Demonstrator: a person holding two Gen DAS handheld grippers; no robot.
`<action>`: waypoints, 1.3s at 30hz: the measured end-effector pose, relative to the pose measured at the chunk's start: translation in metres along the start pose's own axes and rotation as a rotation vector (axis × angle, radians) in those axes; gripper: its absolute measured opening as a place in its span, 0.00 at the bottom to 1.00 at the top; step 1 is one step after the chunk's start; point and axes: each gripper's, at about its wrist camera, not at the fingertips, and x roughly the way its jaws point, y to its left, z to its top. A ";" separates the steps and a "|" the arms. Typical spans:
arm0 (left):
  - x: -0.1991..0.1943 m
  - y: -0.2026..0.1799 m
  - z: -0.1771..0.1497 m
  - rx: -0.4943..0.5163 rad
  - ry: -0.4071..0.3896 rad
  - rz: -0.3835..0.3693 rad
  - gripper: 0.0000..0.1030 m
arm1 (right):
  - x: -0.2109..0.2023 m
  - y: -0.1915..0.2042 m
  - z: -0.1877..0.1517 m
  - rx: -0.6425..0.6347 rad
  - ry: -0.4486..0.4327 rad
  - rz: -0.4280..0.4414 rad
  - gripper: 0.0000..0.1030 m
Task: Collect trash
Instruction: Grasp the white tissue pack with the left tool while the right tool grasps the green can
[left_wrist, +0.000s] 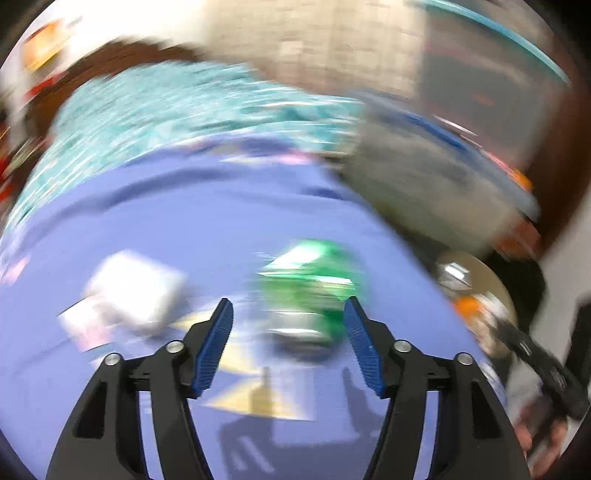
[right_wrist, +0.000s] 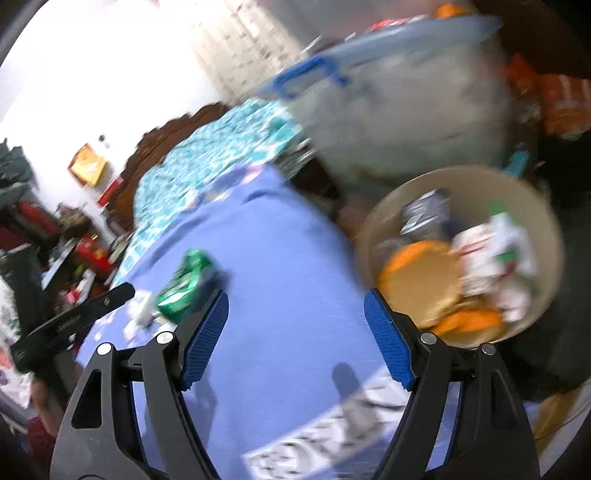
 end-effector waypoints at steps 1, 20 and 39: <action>0.003 0.023 0.005 -0.061 0.020 0.025 0.62 | 0.009 0.009 -0.002 0.005 0.026 0.027 0.75; 0.093 0.160 0.049 -0.274 0.146 0.140 0.76 | 0.159 0.076 0.009 0.184 0.227 0.135 0.61; -0.020 0.136 -0.080 0.001 0.190 -0.084 0.48 | 0.123 0.148 -0.096 0.104 0.494 0.440 0.29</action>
